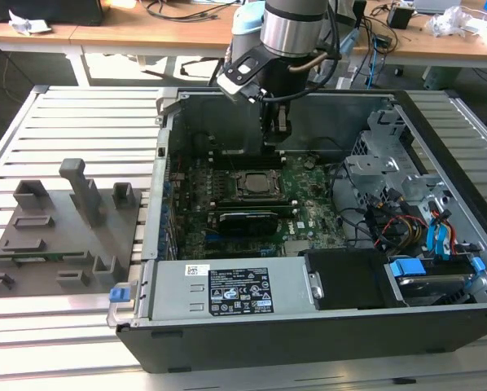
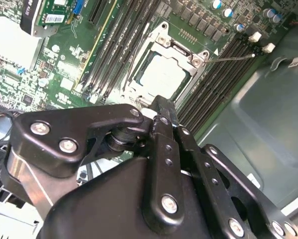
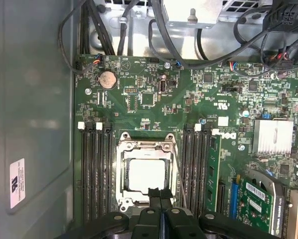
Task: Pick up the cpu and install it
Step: 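Close the cpu cover, then install the first cpu locking lever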
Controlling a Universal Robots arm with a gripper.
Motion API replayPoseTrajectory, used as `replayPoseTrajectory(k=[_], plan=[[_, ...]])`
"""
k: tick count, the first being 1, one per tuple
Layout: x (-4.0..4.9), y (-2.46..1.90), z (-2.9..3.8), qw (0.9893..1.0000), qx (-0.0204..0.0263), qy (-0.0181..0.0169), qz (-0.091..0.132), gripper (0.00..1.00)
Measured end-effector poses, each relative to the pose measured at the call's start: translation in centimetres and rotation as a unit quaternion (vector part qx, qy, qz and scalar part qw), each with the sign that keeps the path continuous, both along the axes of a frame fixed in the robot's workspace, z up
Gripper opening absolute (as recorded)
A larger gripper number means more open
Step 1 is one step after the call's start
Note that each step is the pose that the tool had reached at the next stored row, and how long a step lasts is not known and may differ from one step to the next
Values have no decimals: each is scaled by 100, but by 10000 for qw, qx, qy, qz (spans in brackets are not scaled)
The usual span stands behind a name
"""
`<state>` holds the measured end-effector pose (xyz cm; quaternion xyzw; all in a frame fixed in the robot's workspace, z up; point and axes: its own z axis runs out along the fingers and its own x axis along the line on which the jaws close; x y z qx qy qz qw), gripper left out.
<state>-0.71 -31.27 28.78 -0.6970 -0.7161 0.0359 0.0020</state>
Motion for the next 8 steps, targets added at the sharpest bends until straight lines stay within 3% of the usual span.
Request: replayPoseTrajectory(k=[8], plan=[[0, 0, 8, 10000, -1, 1, 0, 11]])
